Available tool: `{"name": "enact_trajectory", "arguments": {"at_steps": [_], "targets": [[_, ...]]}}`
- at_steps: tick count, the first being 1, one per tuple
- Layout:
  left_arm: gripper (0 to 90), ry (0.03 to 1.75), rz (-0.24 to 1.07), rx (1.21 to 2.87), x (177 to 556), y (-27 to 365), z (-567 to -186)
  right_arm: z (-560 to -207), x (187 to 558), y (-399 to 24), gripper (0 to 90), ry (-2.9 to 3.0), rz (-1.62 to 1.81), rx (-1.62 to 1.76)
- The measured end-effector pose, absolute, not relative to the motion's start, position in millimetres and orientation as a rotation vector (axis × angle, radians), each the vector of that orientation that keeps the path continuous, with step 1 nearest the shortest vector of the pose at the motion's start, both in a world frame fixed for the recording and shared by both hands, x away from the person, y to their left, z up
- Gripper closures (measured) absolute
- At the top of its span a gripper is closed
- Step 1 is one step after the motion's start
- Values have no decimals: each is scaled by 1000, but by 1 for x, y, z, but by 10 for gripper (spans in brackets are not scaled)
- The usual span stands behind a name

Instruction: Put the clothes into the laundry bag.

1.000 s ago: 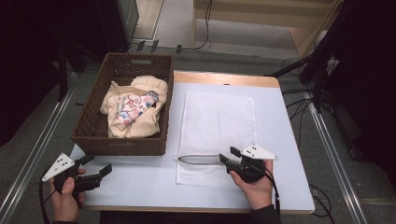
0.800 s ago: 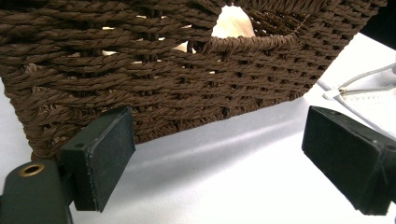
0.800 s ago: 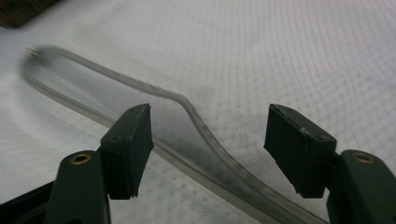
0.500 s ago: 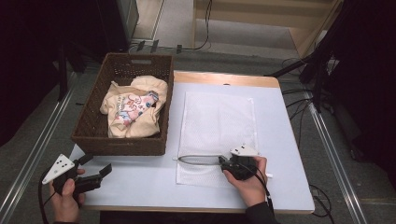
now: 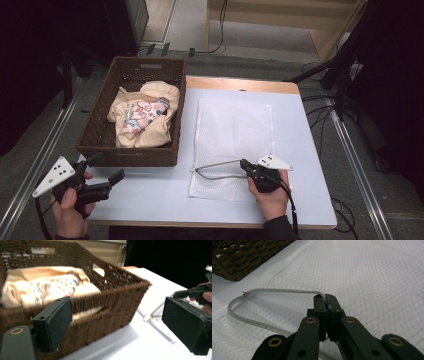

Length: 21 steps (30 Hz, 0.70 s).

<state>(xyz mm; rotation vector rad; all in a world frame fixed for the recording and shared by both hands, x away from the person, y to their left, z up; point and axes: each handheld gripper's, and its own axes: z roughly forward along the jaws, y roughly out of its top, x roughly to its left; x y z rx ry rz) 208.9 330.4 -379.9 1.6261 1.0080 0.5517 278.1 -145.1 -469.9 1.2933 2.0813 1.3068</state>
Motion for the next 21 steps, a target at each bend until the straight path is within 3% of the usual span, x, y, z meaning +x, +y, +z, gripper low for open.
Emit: {"name": "enact_trajectory", "arguments": {"at_steps": [7, 21], "targets": [[96, 1033, 516, 1650, 260, 323, -345, -473, 279, -145, 899, 2098, 1325, 1283], [95, 1115, 414, 1650, 349, 319, -337, -471, 278, -145, 899, 2112, 1338, 1264]]}}
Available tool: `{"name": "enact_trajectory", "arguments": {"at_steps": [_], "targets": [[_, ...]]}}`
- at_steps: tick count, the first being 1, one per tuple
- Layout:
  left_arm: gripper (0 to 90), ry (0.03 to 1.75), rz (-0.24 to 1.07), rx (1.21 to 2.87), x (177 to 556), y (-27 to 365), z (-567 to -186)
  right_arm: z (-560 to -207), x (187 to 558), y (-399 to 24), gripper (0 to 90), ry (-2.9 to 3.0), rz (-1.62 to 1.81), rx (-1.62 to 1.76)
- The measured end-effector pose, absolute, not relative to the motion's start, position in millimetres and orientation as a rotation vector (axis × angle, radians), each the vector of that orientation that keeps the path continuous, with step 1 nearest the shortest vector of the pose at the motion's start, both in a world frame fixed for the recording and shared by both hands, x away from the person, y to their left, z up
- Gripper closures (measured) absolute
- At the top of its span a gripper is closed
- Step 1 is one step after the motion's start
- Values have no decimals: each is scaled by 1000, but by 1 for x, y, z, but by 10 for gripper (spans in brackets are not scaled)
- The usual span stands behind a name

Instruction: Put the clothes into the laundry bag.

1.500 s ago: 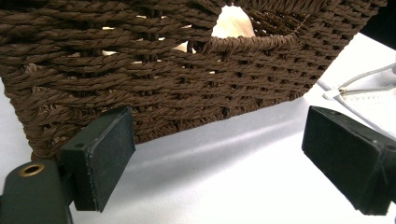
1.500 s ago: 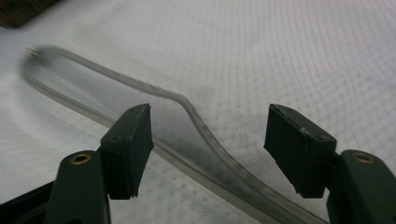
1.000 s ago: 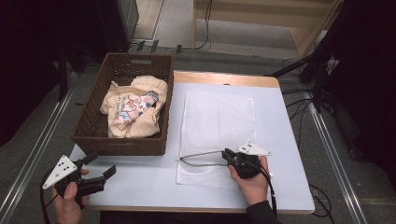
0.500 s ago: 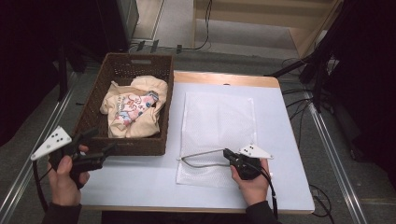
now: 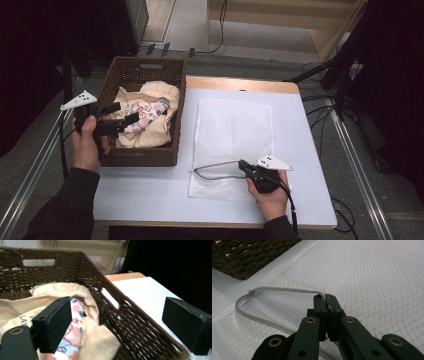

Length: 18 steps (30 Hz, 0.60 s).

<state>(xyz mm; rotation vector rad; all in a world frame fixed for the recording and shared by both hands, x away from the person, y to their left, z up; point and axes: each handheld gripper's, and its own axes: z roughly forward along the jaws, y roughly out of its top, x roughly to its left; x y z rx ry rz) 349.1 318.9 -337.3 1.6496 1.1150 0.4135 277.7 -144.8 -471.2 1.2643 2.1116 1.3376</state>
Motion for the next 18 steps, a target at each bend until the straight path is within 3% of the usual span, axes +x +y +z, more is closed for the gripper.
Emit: {"name": "enact_trajectory", "arguments": {"at_steps": [8, 14, 18], "targets": [[137, 1197, 458, 1653, 381, 323, -336, -471, 278, -144, 899, 2119, 1338, 1261], [141, 1328, 357, 1716, 420, 323, -355, -471, 277, -141, 899, 2126, 1335, 1251], [147, 1383, 375, 1779, 431, 317, -366, -471, 277, -141, 899, 2128, 1335, 1250]]}}
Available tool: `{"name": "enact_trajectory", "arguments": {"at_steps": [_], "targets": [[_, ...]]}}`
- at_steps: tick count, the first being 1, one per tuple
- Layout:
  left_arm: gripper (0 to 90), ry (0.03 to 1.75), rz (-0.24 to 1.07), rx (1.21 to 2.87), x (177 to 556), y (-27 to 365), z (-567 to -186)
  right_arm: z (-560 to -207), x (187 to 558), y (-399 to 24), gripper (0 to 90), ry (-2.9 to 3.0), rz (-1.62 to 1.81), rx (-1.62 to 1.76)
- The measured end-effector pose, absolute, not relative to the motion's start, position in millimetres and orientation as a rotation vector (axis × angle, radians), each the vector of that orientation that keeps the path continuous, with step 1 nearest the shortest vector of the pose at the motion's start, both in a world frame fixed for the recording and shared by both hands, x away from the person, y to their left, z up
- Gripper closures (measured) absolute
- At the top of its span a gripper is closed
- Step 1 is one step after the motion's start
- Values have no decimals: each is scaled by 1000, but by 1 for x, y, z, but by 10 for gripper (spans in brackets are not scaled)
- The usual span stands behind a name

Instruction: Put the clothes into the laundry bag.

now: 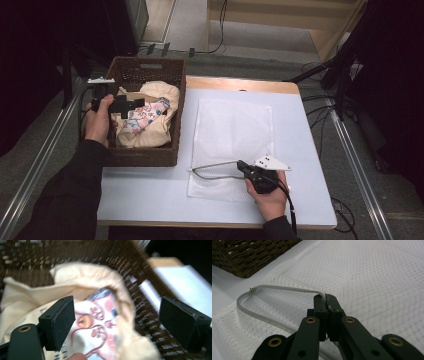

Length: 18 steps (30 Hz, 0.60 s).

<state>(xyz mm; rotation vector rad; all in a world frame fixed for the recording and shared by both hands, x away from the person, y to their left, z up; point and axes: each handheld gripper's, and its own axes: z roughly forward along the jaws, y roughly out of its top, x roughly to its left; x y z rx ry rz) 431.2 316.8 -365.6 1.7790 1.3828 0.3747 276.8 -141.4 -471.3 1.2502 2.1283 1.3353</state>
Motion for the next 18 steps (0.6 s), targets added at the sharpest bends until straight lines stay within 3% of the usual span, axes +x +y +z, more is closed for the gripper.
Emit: {"name": "enact_trajectory", "arguments": {"at_steps": [6, 10, 18], "targets": [[191, 1494, 345, 1869, 446, 307, -383, -472, 278, -143, 899, 2134, 1333, 1243], [171, 1481, 253, 1946, 453, 296, -387, -472, 278, -143, 899, 2133, 1336, 1244], [185, 1625, 229, 2080, 463, 289, -405, -472, 278, -143, 899, 2140, 1331, 1242]]}}
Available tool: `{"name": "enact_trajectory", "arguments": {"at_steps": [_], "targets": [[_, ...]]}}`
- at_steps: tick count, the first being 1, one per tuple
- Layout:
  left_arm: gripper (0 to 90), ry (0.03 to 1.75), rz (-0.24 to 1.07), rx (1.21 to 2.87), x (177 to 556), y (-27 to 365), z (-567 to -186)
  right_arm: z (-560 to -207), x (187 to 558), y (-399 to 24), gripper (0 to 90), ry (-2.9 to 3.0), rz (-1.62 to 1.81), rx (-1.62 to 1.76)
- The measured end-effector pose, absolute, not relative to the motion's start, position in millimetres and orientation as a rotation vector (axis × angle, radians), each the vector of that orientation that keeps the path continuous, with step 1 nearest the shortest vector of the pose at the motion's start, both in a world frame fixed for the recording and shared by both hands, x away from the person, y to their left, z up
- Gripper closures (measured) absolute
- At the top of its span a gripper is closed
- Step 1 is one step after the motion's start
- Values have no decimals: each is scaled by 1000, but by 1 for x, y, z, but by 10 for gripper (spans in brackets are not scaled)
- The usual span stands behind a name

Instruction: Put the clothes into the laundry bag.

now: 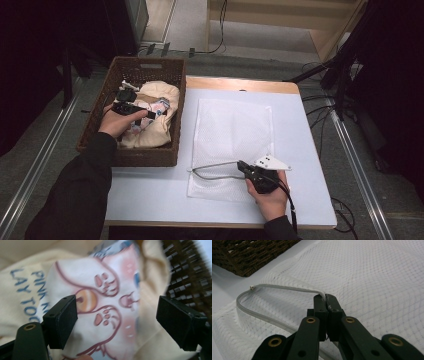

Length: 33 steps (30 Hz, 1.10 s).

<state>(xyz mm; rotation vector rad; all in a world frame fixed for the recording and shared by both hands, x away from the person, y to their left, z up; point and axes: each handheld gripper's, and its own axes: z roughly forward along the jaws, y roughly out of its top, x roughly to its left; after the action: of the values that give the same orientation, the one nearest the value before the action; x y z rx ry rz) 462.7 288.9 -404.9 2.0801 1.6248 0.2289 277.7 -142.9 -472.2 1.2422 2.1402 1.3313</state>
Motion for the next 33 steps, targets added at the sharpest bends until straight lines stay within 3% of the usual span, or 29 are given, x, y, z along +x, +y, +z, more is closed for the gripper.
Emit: {"name": "enact_trajectory", "arguments": {"at_steps": [5, 6, 7, 8, 10, 11, 12, 15, 17, 18, 19, 20, 22, 23, 24, 25, 27, 28, 30, 33], "targets": [[284, 1699, 209, 2124, 465, 290, -413, -474, 278, -142, 899, 2143, 1330, 1247], [448, 1700, 219, 2160, 465, 289, -414, -474, 278, -142, 899, 2144, 1329, 1243], [519, 1700, 219, 2160, 465, 289, -414, -474, 278, -142, 899, 2145, 1329, 1244], [519, 1694, 228, 2176, 465, 288, -415, -474, 278, -142, 899, 2145, 1329, 1244], [708, 1681, 208, 2197, 464, 287, -412, -474, 278, -142, 899, 2143, 1333, 1246], [844, 1656, 149, 2199, 463, 285, -411, -474, 278, -143, 899, 2142, 1334, 1246], [857, 1656, 149, 2199, 463, 285, -411, -474, 278, -143, 899, 2142, 1334, 1246], [867, 1517, -87, 2229, 459, 273, -409, -473, 278, -143, 899, 2143, 1334, 1245], [856, 1277, -321, 2325, 449, 253, -407, -474, 278, -143, 899, 2144, 1335, 1249], [821, 1277, -321, 2325, 449, 253, -407, -474, 278, -143, 899, 2146, 1334, 1251], [821, 1218, -301, 2362, 446, 245, -404, -474, 278, -143, 899, 2146, 1334, 1251], [551, 1212, -274, 2293, 448, 244, -395, -475, 279, -143, 899, 2148, 1331, 1251], [399, 1195, -229, 2143, 450, 251, -380, -475, 279, -144, 900, 2147, 1331, 1251], [365, 1194, -179, 2053, 451, 258, -372, -475, 278, -144, 899, 2147, 1328, 1252], [359, 1194, -179, 2053, 451, 258, -372, -475, 278, -144, 899, 2146, 1331, 1252], [359, 1240, 23, 1905, 452, 273, -358, -475, 278, -145, 900, 2144, 1334, 1249], [365, 1344, 274, 1792, 452, 288, -352, -474, 278, -146, 899, 2143, 1336, 1251], [373, 1344, 274, 1792, 452, 288, -352, -474, 278, -146, 899, 2143, 1336, 1251], [382, 1512, 369, 1735, 457, 302, -357, -475, 278, -147, 899, 2143, 1338, 1256], [364, 1706, 365, 1830, 466, 315, -385, -475, 278, -147, 899, 2145, 1338, 1257]]}}
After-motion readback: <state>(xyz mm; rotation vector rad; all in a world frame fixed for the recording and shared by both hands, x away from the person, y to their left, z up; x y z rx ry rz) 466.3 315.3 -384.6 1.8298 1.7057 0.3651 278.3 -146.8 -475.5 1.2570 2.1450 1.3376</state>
